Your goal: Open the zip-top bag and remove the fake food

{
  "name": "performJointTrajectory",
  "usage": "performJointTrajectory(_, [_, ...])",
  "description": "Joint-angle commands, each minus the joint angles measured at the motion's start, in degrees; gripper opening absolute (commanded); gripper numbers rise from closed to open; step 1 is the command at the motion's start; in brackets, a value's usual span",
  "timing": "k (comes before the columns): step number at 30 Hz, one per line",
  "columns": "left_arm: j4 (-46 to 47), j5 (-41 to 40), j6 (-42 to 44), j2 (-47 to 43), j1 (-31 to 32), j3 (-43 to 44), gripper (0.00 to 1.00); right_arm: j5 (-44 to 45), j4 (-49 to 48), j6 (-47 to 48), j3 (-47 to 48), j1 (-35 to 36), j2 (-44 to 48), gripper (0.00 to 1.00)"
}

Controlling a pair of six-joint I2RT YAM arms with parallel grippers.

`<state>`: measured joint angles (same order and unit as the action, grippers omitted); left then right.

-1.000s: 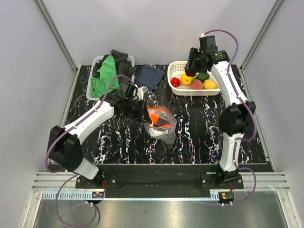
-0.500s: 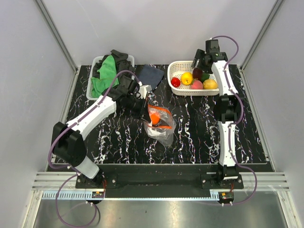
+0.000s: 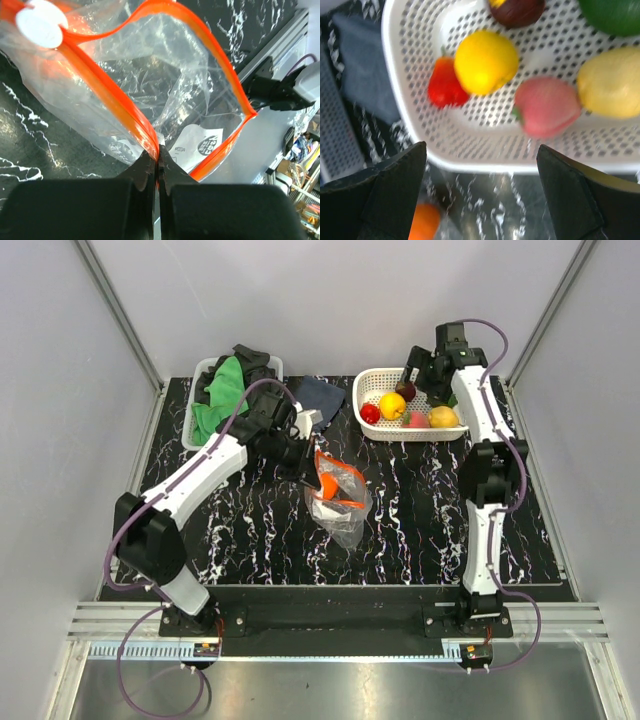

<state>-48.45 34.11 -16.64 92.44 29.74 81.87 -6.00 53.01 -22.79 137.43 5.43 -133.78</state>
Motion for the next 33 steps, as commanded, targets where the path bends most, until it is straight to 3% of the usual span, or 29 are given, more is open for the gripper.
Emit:
performJointTrajectory(1, [1.0, 0.8, -2.1, 1.0, 0.2, 4.4, 0.00, -8.0, 0.9, 1.1, -10.0, 5.3, 15.0, 0.98])
performJointTrajectory(7, [0.8, 1.6, -4.0, 1.5, 0.4, 6.1, 0.00, -15.6, -1.5, 3.6, -26.3, 14.6, 29.2, 0.90])
performJointTrajectory(8, [0.9, 1.5, -4.4, 1.8, 0.5, 6.3, 0.00, -16.9, -1.9, 2.9, -30.1, 15.5, 30.7, 0.86])
performJointTrajectory(9, [1.0, 1.4, -4.6, 1.9, 0.5, 6.6, 0.00, -19.5, -3.5, 2.1, -32.3, 17.2, 33.3, 0.76])
performJointTrajectory(12, [1.7, 1.4, -6.0, 2.4, 0.8, 7.2, 0.00, -23.0, -7.7, 0.0, -41.1, 19.4, 37.5, 0.57])
performJointTrajectory(16, [2.2, 1.0, -8.0, 2.7, 2.3, 9.1, 0.00, -25.2, -9.7, -0.3, -48.5, 21.4, 39.0, 0.47])
performJointTrajectory(25, [3.3, -2.3, -11.7, 3.8, 9.2, 11.4, 0.00, -25.1, -13.3, -1.0, -56.7, 22.2, 39.6, 0.42])
performJointTrajectory(29, [4.8, -2.3, -13.3, 4.1, 11.1, 11.0, 0.00, -26.1, -19.4, -4.2, -61.4, 22.3, 40.2, 0.32])
performJointTrajectory(33, [5.8, -2.1, -14.8, 4.8, 11.6, 10.9, 0.00, -26.3, -22.8, -6.7, -66.1, 22.2, 39.6, 0.30])
